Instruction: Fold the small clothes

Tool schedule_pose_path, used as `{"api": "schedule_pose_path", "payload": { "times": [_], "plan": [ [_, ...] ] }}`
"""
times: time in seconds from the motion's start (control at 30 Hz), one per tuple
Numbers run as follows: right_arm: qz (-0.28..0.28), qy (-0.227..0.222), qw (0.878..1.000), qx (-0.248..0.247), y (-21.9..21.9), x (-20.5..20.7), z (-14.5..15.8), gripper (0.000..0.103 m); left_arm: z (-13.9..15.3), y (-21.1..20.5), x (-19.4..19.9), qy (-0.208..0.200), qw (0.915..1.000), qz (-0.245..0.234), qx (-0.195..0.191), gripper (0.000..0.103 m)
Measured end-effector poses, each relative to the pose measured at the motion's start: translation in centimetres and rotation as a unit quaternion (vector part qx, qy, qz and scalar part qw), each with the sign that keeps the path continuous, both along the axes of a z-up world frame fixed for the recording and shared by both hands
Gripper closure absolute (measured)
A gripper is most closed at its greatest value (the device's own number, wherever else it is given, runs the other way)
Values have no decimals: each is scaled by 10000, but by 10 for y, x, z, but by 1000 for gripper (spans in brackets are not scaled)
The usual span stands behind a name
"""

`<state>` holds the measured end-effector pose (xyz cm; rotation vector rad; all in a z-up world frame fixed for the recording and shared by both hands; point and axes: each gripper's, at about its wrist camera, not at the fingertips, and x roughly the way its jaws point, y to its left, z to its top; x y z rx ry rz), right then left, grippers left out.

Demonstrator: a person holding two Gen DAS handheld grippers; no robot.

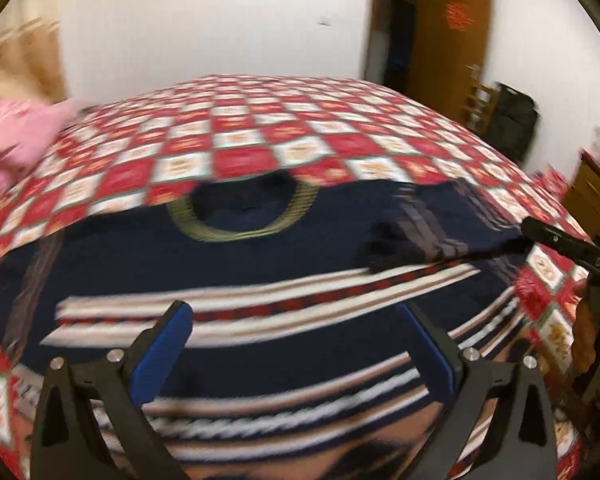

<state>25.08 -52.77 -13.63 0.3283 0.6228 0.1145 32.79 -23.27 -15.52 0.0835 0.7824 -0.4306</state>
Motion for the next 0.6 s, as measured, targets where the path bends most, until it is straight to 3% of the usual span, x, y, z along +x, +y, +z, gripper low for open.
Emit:
{"api": "schedule_pose_path", "payload": {
  "times": [0.03, 0.13, 0.4, 0.47, 0.53, 0.6],
  "plan": [
    [-71, -49, 9999, 63, -4, -3, 0, 42, -3, -15, 6, 77, 9999, -123, -60, 13],
    [-247, -162, 9995, 141, -14, -8, 7, 42, -11, -53, 19, 139, 9991, -387, 115, 22],
    [-385, -208, 9974, 572, -30, -13, 3, 39, -33, -88, 63, 592, 9979, -281, 9, 27],
    [-393, -195, 9974, 578, -29, -12, 0, 39, -40, -90, 72, 818, 9962, -259, -155, 46],
    [-401, -189, 9976, 523, -27, -12, -2, 39, -42, -85, 76, 1044, 9929, -251, -513, 84],
    [-368, -183, 9980, 488, -25, -11, -3, 39, -42, -77, 79, 1307, 9871, -198, -900, 90]
  ]
}}
